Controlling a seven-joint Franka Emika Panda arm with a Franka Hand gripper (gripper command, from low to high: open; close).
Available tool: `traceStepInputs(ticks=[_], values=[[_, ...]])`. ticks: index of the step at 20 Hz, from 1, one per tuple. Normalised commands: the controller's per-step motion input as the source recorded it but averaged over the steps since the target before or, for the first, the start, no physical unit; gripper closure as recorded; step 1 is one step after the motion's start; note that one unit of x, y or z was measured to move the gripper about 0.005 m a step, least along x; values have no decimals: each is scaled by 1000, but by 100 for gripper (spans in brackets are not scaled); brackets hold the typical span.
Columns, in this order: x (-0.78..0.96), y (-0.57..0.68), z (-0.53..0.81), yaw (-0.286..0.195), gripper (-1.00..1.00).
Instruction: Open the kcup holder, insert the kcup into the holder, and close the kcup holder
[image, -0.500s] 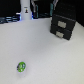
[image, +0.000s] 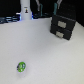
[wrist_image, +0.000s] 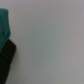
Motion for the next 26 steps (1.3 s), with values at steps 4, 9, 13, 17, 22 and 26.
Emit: traceStepInputs(ticks=[4,9,13,17,22,26], values=[[-291,748,-19,-151,-100],[-334,760,-109,-133,-100],[-351,706,-213,-143,-100],[-324,642,-292,-148,-100],[-286,568,-333,-160,-100],[-282,458,-379,-164,-100]])
